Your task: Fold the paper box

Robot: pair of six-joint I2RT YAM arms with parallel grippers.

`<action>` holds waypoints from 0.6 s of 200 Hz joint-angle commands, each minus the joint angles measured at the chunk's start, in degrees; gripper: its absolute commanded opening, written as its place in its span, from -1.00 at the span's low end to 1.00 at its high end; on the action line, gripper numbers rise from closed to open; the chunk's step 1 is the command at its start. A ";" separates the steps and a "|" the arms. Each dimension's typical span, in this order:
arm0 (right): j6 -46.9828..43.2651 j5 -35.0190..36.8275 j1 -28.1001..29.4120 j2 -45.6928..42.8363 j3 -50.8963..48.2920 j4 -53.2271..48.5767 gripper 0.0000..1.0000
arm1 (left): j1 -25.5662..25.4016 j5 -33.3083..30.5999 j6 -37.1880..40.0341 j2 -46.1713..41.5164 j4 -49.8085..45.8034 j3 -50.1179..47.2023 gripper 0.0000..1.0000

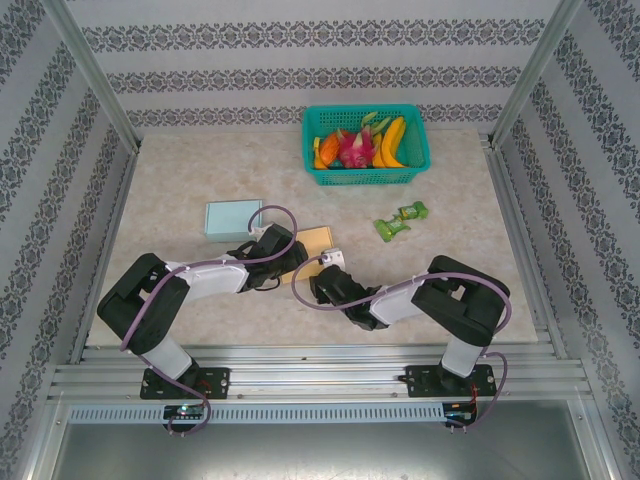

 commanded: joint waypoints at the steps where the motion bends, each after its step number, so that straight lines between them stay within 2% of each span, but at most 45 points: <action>1: 3.25 -2.48 -0.74 -4.21 -1.28 0.34 -0.42 | -0.25 0.89 2.40 4.46 -16.72 -3.54 0.53; 41: 10.23 -1.72 -0.75 -13.88 -4.48 -7.74 -0.47 | -0.25 0.68 2.09 3.47 -17.83 -2.89 0.53; 68: 16.95 -0.21 -1.49 -17.11 -4.52 -16.12 -0.53 | -0.25 0.36 1.97 2.77 -19.45 -1.51 0.54; 120: 18.53 -0.77 -1.76 -20.39 -5.24 -18.70 -0.56 | -0.41 2.17 2.02 -2.81 -21.81 0.07 0.67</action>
